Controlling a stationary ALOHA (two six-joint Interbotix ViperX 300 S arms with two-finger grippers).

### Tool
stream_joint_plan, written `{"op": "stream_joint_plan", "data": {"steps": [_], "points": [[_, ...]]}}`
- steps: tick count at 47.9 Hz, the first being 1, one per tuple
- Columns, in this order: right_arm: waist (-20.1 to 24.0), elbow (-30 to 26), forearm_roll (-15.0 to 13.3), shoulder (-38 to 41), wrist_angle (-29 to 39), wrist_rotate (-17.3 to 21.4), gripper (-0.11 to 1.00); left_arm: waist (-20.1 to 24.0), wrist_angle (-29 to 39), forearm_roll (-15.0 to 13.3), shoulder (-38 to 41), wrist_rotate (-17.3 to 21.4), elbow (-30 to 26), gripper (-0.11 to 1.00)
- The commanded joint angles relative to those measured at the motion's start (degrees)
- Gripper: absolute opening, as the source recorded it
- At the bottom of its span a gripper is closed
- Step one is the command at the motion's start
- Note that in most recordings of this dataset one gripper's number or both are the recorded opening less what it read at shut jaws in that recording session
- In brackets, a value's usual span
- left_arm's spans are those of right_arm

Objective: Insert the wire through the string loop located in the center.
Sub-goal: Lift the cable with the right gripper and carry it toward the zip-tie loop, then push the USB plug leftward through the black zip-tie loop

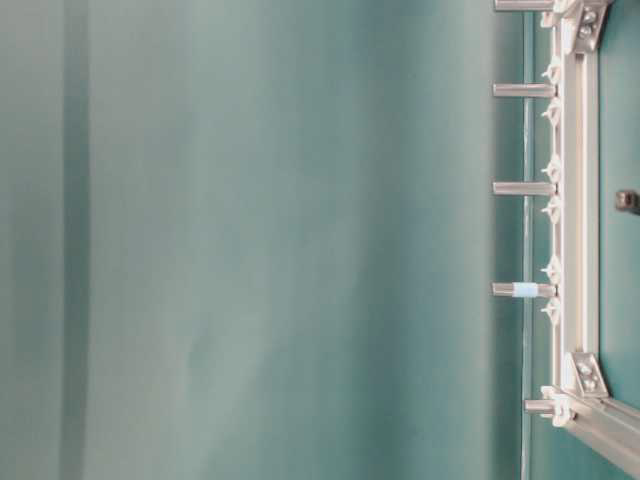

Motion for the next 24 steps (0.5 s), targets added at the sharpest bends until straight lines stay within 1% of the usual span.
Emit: {"op": "stream_joint_plan", "data": {"steps": [1,14,24], "points": [[-0.26,-1.05,0.18,-0.53,-0.44,0.09,0.08,-0.09,-0.26,0.09,0.09,0.00,-0.62,0.05],[-1.14,-2.29,0.18,0.44,-0.44,0.09,0.08,-0.09,-0.26,0.09,0.09,0.00,-0.88,0.05],[-1.49,-4.75,0.09,3.08,-0.44,0.09,0.08,-0.18,-0.26,0.18,0.09,0.00,-1.23,0.05]]}}
